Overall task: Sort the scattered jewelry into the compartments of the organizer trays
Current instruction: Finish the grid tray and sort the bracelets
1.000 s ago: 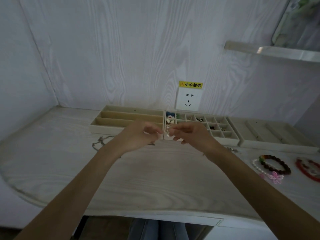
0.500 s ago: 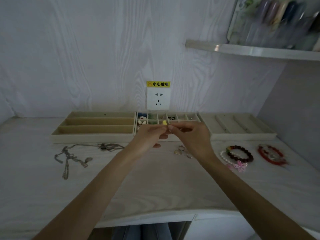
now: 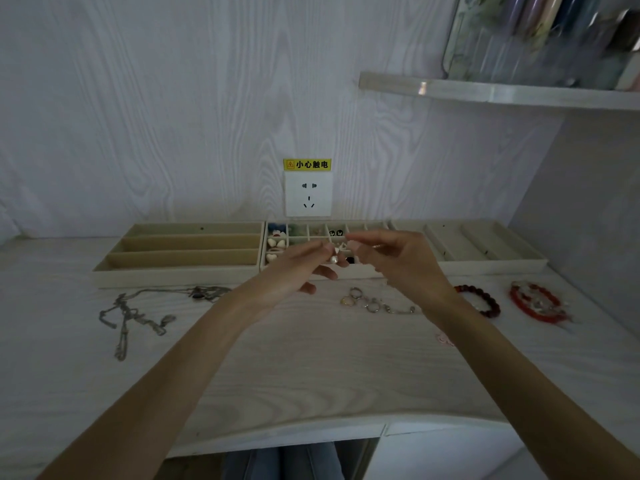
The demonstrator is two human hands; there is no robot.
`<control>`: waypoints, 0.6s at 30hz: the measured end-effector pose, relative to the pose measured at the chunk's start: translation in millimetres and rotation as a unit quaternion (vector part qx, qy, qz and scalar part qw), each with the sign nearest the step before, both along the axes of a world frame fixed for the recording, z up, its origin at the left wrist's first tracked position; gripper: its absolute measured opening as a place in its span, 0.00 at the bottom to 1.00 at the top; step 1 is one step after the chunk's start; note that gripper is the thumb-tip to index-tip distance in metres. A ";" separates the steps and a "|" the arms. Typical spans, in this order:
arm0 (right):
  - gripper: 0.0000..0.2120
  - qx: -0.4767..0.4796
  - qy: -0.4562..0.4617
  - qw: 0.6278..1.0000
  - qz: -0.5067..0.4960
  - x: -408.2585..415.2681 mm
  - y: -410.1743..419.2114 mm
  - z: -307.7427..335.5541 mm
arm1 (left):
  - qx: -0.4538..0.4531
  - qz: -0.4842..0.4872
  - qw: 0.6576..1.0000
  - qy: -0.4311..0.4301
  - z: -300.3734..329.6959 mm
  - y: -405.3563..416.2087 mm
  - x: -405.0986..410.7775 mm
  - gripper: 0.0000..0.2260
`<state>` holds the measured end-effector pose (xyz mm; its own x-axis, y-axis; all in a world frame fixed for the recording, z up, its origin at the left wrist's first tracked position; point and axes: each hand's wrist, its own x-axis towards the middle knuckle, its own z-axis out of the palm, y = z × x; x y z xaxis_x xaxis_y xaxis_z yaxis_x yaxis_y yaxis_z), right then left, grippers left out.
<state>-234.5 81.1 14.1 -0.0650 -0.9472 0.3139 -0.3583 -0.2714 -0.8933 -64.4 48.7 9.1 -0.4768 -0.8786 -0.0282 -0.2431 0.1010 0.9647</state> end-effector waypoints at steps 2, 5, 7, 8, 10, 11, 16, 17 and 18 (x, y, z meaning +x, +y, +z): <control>0.08 -0.019 0.015 1.000 -0.001 -0.5 0.4 -1.7 | -0.018 -0.014 1.000 -0.009 2.9 -0.2 -1.3 0.11; 0.06 -0.055 0.040 0.998 -0.002 -3.8 1.7 -6.0 | -0.036 -0.024 0.999 -0.020 3.1 -1.0 -5.0 0.10; 0.05 -0.067 0.050 0.996 -0.009 -6.4 3.1 -8.9 | -0.048 -0.025 0.998 -0.034 -0.4 -2.3 -8.3 0.10; 0.04 -0.069 0.049 0.996 -0.012 -7.9 3.8 -10.1 | -0.056 -0.026 0.997 -0.044 -2.5 -3.0 -10.7 0.11; 0.04 -0.066 0.050 0.996 -0.015 -10.3 5.1 -12.7 | -0.075 -0.029 0.995 -0.062 -4.7 -3.1 -15.7 0.11; 0.03 -0.061 0.052 0.997 -0.019 -11.9 5.0 -14.2 | -0.082 -0.028 0.994 -0.066 -5.5 -3.7 -18.7 0.11; 0.02 -0.039 0.062 0.996 -0.044 -22.9 0.2 -19.7 | -0.150 -0.010 0.988 -0.037 -5.8 -11.9 -30.1 0.09; 0.03 -0.037 0.061 0.996 -0.050 -25.0 -1.6 -19.8 | -0.171 -0.005 0.985 -0.030 -6.2 -15.0 -32.6 0.07; 0.05 -0.036 0.061 0.996 -0.054 -27.1 -3.6 -19.5 | -0.184 0.000 0.983 -0.024 -7.0 -18.6 -35.0 0.05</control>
